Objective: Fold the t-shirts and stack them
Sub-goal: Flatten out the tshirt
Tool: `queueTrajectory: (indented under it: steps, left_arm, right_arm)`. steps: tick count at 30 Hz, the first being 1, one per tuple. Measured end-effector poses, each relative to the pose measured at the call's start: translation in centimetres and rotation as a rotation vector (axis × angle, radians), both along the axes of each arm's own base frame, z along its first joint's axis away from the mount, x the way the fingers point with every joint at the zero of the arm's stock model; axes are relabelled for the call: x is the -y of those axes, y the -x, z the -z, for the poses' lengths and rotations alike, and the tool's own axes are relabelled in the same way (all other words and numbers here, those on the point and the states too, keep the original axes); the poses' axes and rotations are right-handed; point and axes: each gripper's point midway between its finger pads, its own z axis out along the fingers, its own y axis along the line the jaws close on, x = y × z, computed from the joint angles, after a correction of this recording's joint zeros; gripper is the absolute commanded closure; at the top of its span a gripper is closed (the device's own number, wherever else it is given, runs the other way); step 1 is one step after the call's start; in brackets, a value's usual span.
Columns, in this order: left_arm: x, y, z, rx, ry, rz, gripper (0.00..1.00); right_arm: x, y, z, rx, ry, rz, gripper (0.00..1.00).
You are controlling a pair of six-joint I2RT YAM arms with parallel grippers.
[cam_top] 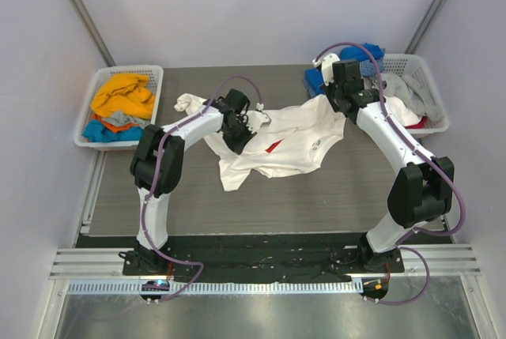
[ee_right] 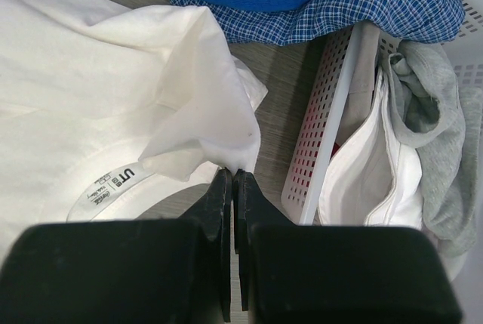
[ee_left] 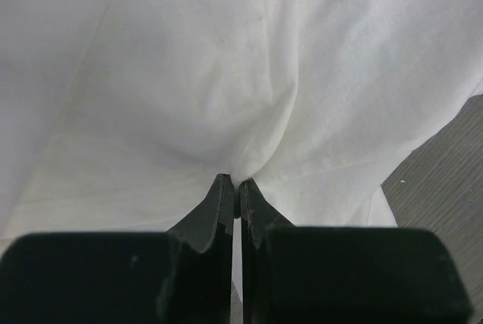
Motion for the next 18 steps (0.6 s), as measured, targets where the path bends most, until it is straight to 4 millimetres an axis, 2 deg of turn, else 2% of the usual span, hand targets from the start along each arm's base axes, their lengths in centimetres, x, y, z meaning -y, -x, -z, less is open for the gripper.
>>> queueTrajectory:
  steps: [1,9,12,15,18]
  left_arm:
    - [0.0,-0.1,-0.1,0.003,0.001,0.000,1.00]
    - [0.0,-0.8,-0.4,0.032,-0.009,-0.012,1.00]
    - [-0.4,-1.7,-0.9,0.079,-0.025,-0.044,1.00]
    - [-1.5,-3.1,-3.4,0.197,-0.047,-0.119,1.00]
    - [-3.0,-4.5,-8.1,0.363,-0.050,-0.204,1.00]
  right_arm:
    - [0.0,0.0,0.1,-0.001,0.000,0.000,0.99]
    - [0.0,0.1,0.2,-0.005,0.001,0.000,0.99]
    - [0.1,0.2,0.4,-0.008,0.002,0.002,0.99]
    - [0.2,0.3,-0.1,0.002,-0.001,0.008,0.99]
    - [0.3,0.6,-2.0,0.034,-0.016,0.021,0.99]
